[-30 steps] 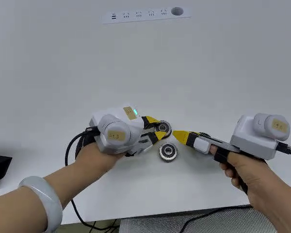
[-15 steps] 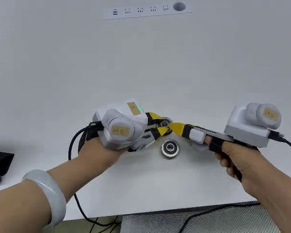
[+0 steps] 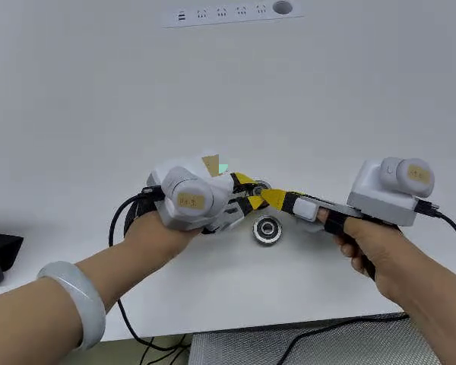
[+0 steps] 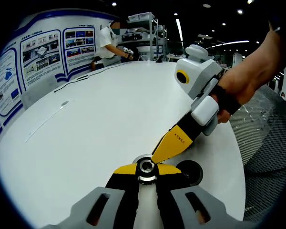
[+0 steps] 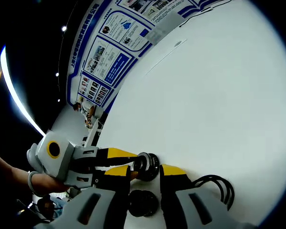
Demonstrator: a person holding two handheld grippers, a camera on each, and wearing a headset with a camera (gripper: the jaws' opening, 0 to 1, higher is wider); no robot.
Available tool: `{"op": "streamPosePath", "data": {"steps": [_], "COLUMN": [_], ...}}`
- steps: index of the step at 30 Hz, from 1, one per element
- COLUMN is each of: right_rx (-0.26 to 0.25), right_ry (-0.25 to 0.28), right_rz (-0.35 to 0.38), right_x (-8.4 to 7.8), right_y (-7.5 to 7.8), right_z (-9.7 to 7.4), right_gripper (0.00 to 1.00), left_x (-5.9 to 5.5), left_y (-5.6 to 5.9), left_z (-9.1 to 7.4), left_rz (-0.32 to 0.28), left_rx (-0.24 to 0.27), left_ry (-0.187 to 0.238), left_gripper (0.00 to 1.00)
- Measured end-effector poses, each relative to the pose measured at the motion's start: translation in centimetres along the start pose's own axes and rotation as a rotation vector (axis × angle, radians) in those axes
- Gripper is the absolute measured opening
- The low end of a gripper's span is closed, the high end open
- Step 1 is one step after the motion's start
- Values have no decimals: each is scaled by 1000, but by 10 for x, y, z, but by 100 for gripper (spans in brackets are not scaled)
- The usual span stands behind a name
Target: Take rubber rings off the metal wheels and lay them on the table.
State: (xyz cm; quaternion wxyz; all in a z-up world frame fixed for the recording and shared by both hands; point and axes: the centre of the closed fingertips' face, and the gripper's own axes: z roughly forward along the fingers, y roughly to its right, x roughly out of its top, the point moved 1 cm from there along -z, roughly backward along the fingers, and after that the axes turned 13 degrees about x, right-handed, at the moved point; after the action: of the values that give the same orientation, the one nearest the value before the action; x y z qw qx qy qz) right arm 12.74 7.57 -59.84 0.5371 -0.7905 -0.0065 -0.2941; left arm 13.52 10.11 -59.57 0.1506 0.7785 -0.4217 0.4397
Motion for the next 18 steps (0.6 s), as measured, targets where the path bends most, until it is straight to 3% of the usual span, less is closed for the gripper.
{"op": "streamPosePath", "data": {"steps": [18], "right_rx": [33], "right_ry": [-8], "right_rz": [22], "right_x": [-2], "right_y": [-7], "right_z": [1], "right_gripper": [27], "left_x": [1], "left_y": [0], "left_z": [0], "left_rz": [-7], "left_rx": [3], "left_ry": [-2], "left_gripper": [13]}}
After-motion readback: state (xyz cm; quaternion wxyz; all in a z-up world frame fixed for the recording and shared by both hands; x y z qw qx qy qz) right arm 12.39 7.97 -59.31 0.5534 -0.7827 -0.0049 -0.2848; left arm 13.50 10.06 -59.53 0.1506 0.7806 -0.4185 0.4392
